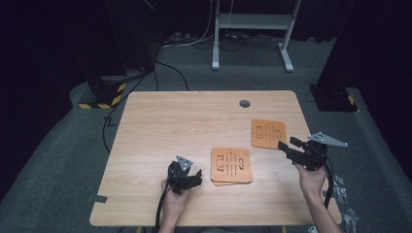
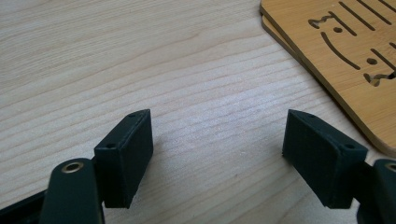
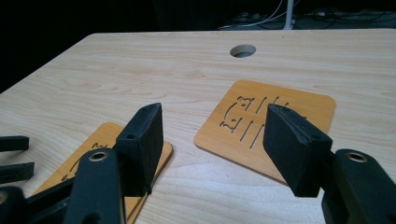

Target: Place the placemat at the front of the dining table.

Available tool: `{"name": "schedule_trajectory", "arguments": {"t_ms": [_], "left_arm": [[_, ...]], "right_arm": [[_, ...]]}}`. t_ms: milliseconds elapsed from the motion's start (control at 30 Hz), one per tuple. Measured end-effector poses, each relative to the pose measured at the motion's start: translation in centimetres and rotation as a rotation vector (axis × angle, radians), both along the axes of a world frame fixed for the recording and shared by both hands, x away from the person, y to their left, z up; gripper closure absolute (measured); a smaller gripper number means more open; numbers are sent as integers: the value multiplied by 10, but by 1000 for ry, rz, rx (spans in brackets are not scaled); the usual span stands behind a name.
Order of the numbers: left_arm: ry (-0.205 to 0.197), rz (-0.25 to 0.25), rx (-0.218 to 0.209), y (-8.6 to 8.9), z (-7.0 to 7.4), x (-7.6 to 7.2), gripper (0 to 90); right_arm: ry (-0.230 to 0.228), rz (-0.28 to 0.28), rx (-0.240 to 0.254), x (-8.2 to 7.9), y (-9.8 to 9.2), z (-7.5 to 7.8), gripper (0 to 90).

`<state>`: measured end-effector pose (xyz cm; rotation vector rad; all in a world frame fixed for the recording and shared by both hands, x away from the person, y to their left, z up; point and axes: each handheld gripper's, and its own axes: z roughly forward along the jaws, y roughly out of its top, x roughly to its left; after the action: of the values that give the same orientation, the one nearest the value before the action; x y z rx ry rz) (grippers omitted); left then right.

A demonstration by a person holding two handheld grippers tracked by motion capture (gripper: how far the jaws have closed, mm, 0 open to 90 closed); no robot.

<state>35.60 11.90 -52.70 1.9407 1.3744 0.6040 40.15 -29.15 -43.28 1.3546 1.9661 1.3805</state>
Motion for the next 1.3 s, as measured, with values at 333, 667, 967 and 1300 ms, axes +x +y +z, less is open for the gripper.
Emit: {"name": "schedule_trajectory", "arguments": {"t_ms": [333,667,967,1300], "left_arm": [[-1,0,0,0,0,0,244],[0,0,0,0,0,0,244],[-1,0,0,0,0,0,244],[0,1,0,0,0,0,244]], "right_arm": [[4,13,14,-9,-2,-4,380],[0,26,32,-22,-2,-6,379],[0,46,39,-33,1,-10,379],[10,60,35,-43,5,-16,379]]}}
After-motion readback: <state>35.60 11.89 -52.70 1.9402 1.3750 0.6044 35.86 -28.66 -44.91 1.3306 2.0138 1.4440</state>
